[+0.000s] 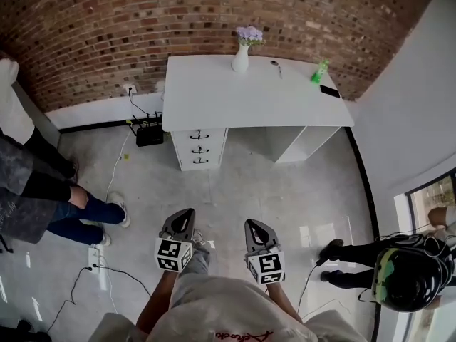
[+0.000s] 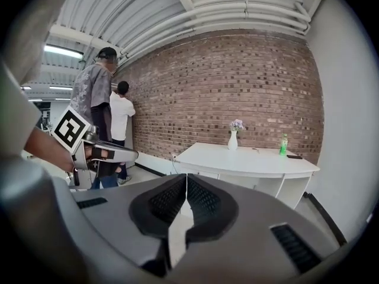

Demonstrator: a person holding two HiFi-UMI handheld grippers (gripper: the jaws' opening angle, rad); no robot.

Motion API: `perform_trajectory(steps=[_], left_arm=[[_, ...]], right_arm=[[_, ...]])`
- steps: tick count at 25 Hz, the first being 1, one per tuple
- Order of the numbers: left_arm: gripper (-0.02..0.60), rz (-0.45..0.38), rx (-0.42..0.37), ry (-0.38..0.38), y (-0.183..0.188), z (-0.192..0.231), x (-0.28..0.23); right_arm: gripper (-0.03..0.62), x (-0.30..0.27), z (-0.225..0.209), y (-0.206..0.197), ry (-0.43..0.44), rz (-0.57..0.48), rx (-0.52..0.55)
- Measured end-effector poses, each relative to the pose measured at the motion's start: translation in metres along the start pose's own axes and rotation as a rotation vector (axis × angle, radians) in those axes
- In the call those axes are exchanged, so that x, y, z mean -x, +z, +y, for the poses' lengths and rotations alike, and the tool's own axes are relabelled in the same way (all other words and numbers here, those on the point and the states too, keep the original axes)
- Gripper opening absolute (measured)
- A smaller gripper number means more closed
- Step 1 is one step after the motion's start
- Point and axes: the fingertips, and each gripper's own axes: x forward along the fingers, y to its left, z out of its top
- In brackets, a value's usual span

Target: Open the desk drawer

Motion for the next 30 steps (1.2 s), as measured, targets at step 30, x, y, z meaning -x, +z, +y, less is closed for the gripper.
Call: perform_trajectory(steps=[30], left_arm=[[0.012,0.065,0.002,0.012,0.044,0.154,-0.123]], right_arm=[[0.018,-0.202,-0.018,0.050,0.053,0.048,-0.043]])
